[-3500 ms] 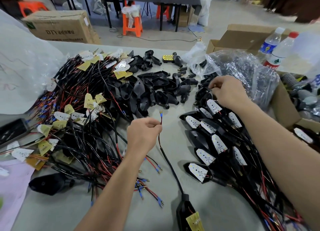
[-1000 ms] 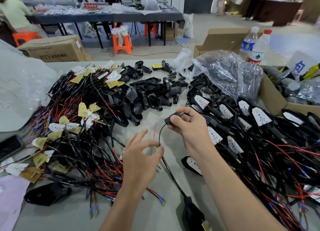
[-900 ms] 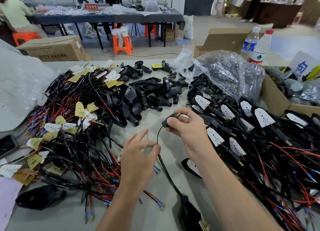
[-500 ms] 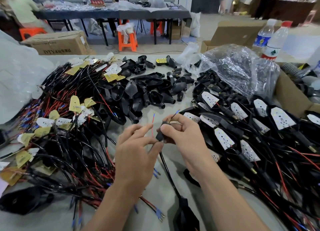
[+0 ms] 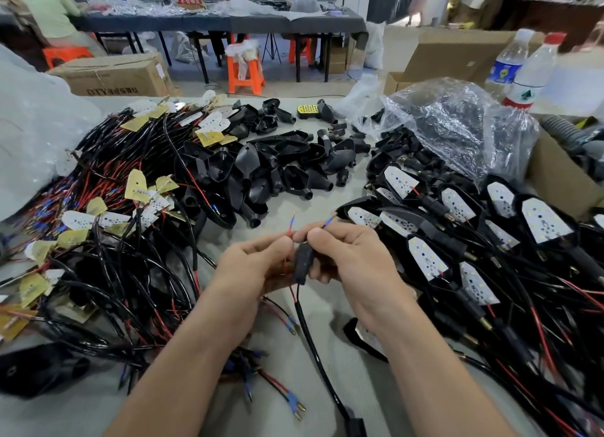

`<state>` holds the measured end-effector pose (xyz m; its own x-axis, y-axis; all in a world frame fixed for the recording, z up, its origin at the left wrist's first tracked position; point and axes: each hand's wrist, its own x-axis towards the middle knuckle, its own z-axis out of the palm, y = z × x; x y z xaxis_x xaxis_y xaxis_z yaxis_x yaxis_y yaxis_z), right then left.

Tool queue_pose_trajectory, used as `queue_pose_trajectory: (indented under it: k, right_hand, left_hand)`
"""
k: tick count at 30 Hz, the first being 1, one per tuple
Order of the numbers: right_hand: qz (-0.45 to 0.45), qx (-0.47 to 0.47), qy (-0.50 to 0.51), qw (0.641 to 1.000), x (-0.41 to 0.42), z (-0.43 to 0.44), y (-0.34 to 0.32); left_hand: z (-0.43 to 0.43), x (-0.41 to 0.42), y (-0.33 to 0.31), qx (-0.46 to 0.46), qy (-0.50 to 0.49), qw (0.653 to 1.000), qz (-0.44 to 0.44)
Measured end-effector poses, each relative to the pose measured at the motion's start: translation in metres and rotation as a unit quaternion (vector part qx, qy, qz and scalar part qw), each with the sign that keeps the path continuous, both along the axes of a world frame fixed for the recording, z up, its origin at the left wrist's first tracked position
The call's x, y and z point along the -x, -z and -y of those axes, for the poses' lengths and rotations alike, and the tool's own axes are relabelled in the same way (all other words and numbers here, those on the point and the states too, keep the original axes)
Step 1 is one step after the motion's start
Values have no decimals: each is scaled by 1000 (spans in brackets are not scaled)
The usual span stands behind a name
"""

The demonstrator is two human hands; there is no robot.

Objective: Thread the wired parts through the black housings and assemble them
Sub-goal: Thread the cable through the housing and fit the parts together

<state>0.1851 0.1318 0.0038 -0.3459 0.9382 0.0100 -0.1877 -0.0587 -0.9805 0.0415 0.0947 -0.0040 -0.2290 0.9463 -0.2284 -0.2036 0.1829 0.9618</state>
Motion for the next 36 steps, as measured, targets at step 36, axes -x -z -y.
queue_pose_trajectory:
  k: [36]
  right_hand:
    - [-67, 24, 145, 987, -1, -7, 8]
  left_hand:
    - [9, 10, 14, -103, -96, 969, -203]
